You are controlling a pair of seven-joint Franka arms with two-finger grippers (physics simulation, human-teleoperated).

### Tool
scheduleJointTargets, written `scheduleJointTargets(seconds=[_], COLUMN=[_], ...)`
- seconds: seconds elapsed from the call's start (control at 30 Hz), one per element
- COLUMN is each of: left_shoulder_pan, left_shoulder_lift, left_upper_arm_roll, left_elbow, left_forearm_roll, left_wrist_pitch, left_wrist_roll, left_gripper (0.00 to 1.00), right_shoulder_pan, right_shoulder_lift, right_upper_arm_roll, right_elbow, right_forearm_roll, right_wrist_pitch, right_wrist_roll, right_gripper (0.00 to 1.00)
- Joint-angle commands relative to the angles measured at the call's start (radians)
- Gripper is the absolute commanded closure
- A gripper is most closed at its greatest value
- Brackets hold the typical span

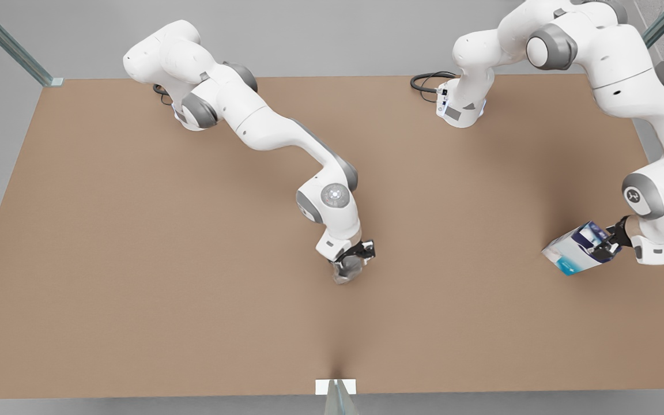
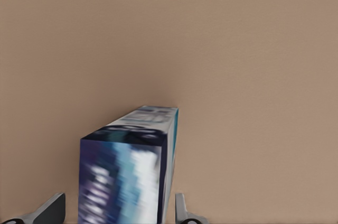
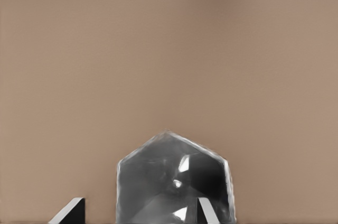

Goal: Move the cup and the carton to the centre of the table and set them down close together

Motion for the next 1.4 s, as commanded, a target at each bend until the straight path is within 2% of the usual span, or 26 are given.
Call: scheduleJointTargets(seconds=[0.0, 0.13, 0.2, 0.23, 0.27, 0.3, 0.33, 0.37, 0.47, 0.53, 0.57, 0.6, 0.67, 0.73, 0.77, 0.8, 0.83, 0.9, 1.0, 1.03, 1.07, 1.2, 1.33, 1.37], left_shoulder_pan=[0.000, 0.005, 0.006, 0.006, 0.006, 0.006, 0.006, 0.006, 0.006, 0.006, 0.005, 0.005, -0.008, -0.230, -0.351, -0.469, -0.571, -0.676, -0.716, -0.719, -0.719, -0.718, -0.718, -0.719], left_shoulder_lift=[0.000, 0.020, 0.021, 0.021, 0.021, 0.024, 0.026, 0.026, 0.026, 0.021, 0.012, -0.009, -0.063, -0.109, -0.121, -0.126, -0.123, -0.120, -0.095, -0.088, -0.078, -0.046, -0.025, -0.023], left_upper_arm_roll=[0.000, 0.000, 0.000, 0.000, 0.000, 0.000, 0.000, 0.000, -0.001, -0.008, -0.012, -0.046, -0.132, -0.192, -0.199, -0.241, -0.270, -0.348, -0.396, -0.396, -0.396, -0.396, -0.396, -0.396], left_elbow=[-0.006, -0.007, -0.007, -0.007, -0.007, -0.007, -0.007, -0.009, -0.007, -0.007, -0.006, -0.006, -0.006, -0.006, -0.006, -0.003, 0.005, 0.009, 0.000, -0.003, -0.003, -0.014, -0.023, -0.023], left_forearm_roll=[0.000, 0.000, 0.000, 0.000, 0.000, 0.000, 0.002, 0.002, 0.002, -0.003, -0.011, -0.035, -0.060, -0.080, -0.080, -0.078, -0.070, -0.067, -0.077, -0.077, -0.075, -0.075, -0.077, -0.076], left_wrist_pitch=[0.000, 0.000, 0.006, 0.006, 0.006, 0.005, 0.005, 0.005, 0.005, -0.008, -0.012, -0.015, -0.031, -0.029, -0.029, -0.028, -0.029, -0.032, -0.025, -0.026, -0.025, 0.041, 0.075, 0.075], left_wrist_roll=[0.000, 0.000, 0.000, 0.002, 0.002, 0.002, 0.002, 0.002, 0.002, -0.009, -0.008, -0.014, -0.051, -0.466, -0.642, -0.822, -0.920, -1.066, -1.106, -1.103, -1.103, -1.092, -1.091, -1.091], left_gripper=[0.00, 0.00, 0.00, 0.00, 0.00, 0.10, 0.29, 0.41, 0.41, 0.41, 0.40, 0.40, 0.40, 0.37, 0.37, 0.37, 0.37, 0.37, 0.37, 0.37, 0.37, 0.36, 0.25, 0.18], right_shoulder_pan=[0.000, -0.003, -0.014, -0.037, -0.110, -0.186, -0.253, -0.345, -0.544, -0.640, -0.661, -0.715, -0.713, -0.733, -0.703, -0.629, -0.627, -0.627, -0.632, -0.658, -0.732, -0.727, -0.732, -0.727], right_shoulder_lift=[-0.001, -0.007, -0.042, -0.093, -0.176, -0.318, -0.495, -0.682, -0.980, -1.099, -1.151, -1.153, -1.133, -1.055, -1.004, -0.943, -0.935, -0.934, -0.940, -0.934, -0.921, -0.929, -0.943, -0.941], right_upper_arm_roll=[0.000, -0.008, -0.020, -0.037, -0.028, -0.028, -0.021, -0.021, -0.021, -0.029, -0.066, -0.049, -0.002, 0.058, 0.040, -0.028, -0.028, -0.021, -0.009, 0.024, 0.103, 0.103, 0.098, 0.100], right_elbow=[0.000, 0.011, 0.012, 0.009, -0.023, -0.158, -0.376, -0.572, -0.738, -0.742, -0.742, -0.744, -0.745, -0.746, -0.697, -0.620, -0.612, -0.611, -0.598, -0.595, -0.568, -0.566, -0.571, -0.571], right_forearm_roll=[0.000, 0.043, 0.141, 0.167, 0.183, 0.181, 0.179, 0.166, 0.043, 0.034, 0.032, 0.032, -0.014, -0.006, -0.006, -0.002, 0.003, 0.003, 0.017, 0.018, 0.017, 0.008, 0.008, 0.008], right_wrist_pitch=[0.002, -0.013, -0.045, -0.129, -0.222, -0.309, -0.301, -0.329, -0.587, -0.752, -0.800, -0.811, -0.797, -0.733, -0.735, -0.760, -0.762, -0.754, -0.703, -0.748, -0.774, -0.757, -0.757, -0.754], right_wrist_roll=[0.000, -0.002, -0.002, -0.005, -0.008, -0.077, -0.107, -0.225, -0.459, -0.512, -0.587, -0.618, -0.597, -0.575, -0.575, -0.575, -0.575, -0.575, -0.577, -0.575, -0.575, -0.575, -0.574, -0.574], right_gripper=[0.00, 0.00, 0.00, 0.00, 0.00, 0.00, 0.00, 0.00, 0.00, 0.00, 0.00, 0.00, 0.00, 0.00, 0.00, 0.00, 0.00, 0.00, 0.00, 0.00, 0.00, 0.00, 0.00, 0.00])
